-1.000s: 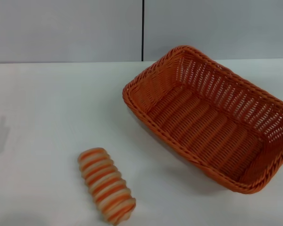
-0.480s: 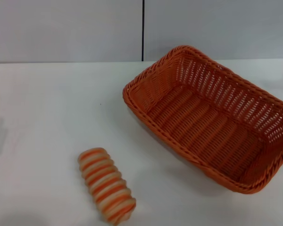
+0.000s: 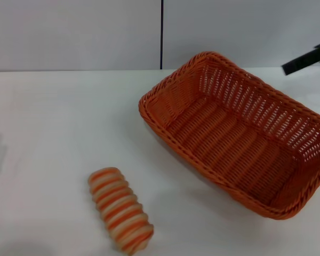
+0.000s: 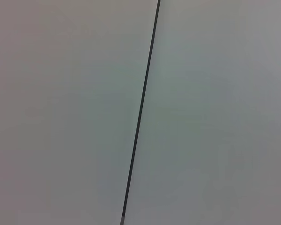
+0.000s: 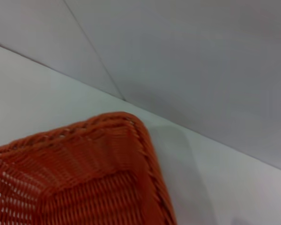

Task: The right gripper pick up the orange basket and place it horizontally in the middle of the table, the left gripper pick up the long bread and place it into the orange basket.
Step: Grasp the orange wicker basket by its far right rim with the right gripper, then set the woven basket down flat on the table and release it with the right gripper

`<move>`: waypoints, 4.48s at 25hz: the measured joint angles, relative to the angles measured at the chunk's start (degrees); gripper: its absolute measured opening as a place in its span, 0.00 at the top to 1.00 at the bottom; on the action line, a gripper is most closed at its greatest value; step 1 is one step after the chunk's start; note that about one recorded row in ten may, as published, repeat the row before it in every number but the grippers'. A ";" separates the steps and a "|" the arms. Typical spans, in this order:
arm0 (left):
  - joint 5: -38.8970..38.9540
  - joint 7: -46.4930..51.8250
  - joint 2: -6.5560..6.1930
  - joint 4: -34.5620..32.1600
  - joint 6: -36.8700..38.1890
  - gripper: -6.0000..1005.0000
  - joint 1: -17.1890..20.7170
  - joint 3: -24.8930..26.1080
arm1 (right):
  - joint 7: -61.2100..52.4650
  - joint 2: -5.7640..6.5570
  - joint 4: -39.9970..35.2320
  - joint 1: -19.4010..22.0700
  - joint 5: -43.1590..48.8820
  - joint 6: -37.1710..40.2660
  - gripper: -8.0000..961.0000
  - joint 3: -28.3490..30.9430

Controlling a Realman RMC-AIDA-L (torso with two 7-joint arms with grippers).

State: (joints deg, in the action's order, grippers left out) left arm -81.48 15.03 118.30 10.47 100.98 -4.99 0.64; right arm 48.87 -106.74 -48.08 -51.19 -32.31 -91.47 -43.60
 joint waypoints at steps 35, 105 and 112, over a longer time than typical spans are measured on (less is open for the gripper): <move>0.18 0.00 0.00 -1.87 -6.67 0.19 -1.26 0.50 | 5.67 -7.35 11.08 0.75 -0.11 15.65 0.17 -0.52; -0.35 4.57 -0.18 -7.40 5.28 0.19 4.20 -5.30 | 62.21 -12.44 13.68 -10.04 -12.60 20.95 0.80 -13.94; -0.35 4.58 -0.12 -7.34 5.30 0.19 4.18 -5.30 | 64.67 -12.72 14.54 -9.21 -13.25 22.06 0.79 -15.16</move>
State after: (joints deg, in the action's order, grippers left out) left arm -81.82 19.60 118.18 3.14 106.28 -0.81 -4.65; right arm 113.54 -119.46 -33.54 -60.40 -45.56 -69.41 -58.76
